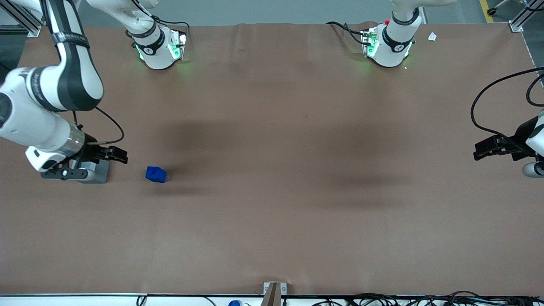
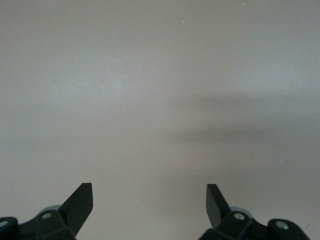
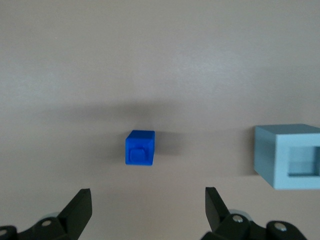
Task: Insert blue part into gray base with right arm
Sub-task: 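Lower the right gripper onto the blue block and close on it, then lift the blue block and carry it over the gray base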
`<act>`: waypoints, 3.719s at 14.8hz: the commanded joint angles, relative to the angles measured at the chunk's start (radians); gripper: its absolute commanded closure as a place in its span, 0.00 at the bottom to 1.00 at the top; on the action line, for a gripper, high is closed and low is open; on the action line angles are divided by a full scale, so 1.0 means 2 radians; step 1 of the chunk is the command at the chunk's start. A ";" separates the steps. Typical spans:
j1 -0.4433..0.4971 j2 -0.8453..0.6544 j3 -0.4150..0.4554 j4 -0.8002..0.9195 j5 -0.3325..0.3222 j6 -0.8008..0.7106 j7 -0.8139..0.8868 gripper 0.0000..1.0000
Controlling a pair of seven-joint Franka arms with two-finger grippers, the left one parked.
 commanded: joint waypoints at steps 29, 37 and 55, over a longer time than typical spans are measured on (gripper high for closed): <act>0.029 0.108 -0.001 -0.100 0.010 0.225 0.036 0.33; 0.029 0.103 -0.001 -0.097 0.009 0.216 0.035 0.75; -0.098 0.028 -0.006 -0.045 -0.002 0.081 -0.065 0.91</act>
